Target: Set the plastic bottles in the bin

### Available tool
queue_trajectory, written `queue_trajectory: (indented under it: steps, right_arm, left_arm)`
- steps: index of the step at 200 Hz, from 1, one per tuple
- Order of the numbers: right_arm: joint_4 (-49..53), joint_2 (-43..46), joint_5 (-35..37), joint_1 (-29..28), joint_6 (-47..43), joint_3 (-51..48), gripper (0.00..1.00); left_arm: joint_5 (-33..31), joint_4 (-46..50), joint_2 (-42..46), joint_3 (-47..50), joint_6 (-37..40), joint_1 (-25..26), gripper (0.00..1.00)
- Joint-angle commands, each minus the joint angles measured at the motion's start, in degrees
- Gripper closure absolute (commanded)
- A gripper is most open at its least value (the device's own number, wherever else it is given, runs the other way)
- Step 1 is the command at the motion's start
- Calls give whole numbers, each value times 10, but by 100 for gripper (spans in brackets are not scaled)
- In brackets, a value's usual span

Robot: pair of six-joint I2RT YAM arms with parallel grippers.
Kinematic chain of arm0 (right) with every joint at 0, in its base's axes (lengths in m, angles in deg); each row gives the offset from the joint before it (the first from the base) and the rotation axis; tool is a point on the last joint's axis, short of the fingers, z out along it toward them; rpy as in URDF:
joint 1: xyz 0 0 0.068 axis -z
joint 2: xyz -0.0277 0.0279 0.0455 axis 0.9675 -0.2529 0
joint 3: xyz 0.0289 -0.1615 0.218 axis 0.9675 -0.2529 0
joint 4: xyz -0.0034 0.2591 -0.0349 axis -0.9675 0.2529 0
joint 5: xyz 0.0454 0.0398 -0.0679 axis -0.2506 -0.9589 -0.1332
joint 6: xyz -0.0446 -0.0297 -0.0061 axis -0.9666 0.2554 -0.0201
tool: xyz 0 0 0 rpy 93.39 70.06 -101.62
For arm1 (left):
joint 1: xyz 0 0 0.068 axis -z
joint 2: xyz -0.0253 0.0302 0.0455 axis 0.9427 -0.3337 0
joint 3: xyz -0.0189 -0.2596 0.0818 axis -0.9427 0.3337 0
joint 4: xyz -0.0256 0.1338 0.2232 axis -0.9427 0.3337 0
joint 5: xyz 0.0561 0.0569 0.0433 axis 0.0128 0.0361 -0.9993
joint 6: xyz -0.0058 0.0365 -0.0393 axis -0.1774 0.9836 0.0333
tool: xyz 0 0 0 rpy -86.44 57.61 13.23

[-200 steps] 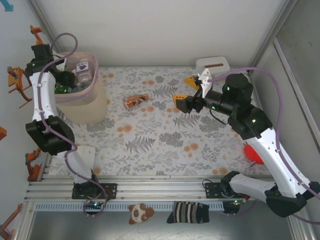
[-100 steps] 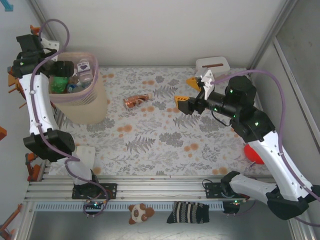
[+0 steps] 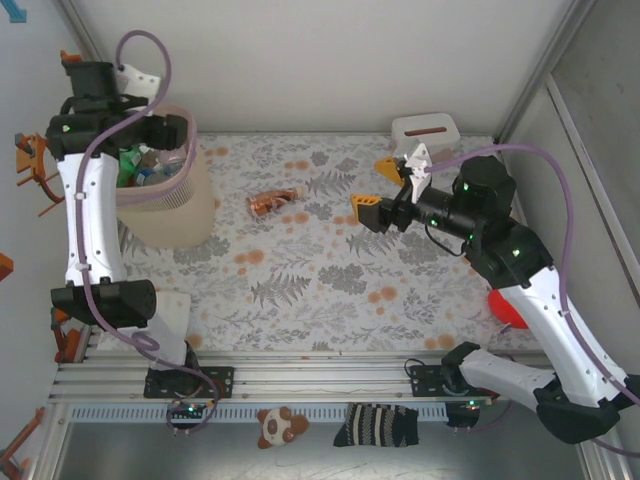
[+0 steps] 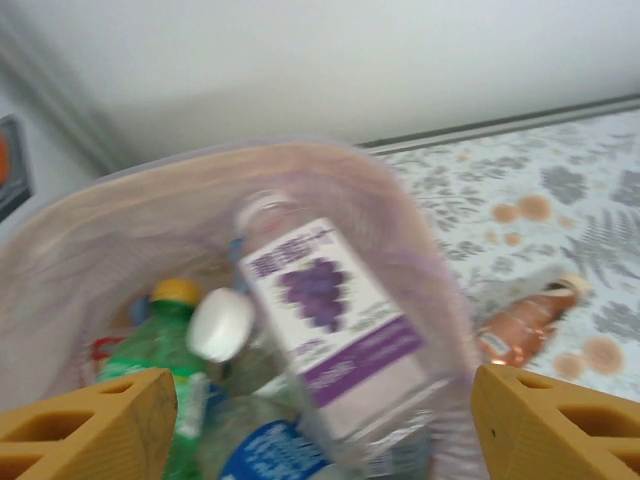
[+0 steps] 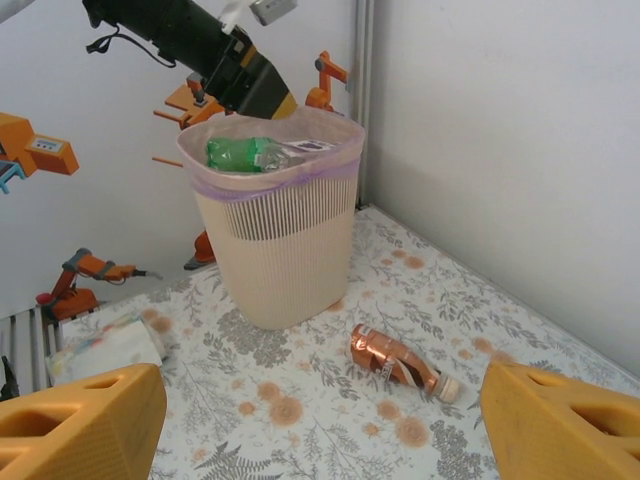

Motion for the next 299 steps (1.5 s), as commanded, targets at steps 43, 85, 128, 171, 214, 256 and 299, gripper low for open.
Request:
queue_trajectory:
  steps: [43,85,128,171,214,256,299]
  right_arm:
    - [-7,27,17,-4,20,-18,19]
    - [-3,30,24,-3,21,-20,19]
    - [9,35,32,-3,18,-18,19]
    - [13,32,33,-4,17,-14,19]
    - [21,24,29,-3,15,-4,19]
    - [32,21,32,-3,10,4,19]
    - [29,17,33,-3,12,4,19]
  left_arm:
    - [-30,12,-31,42,30,137,26]
    - [-48,5,-108,35,42,196,26]
    - [-64,5,-199,24,68,210,26]
    - [-69,5,-281,7,88,211,22]
    - [-62,-13,-343,-11,95,211,22]
    - [-27,-10,-402,-43,93,210,21]
    - [15,5,-434,-46,92,214,22]
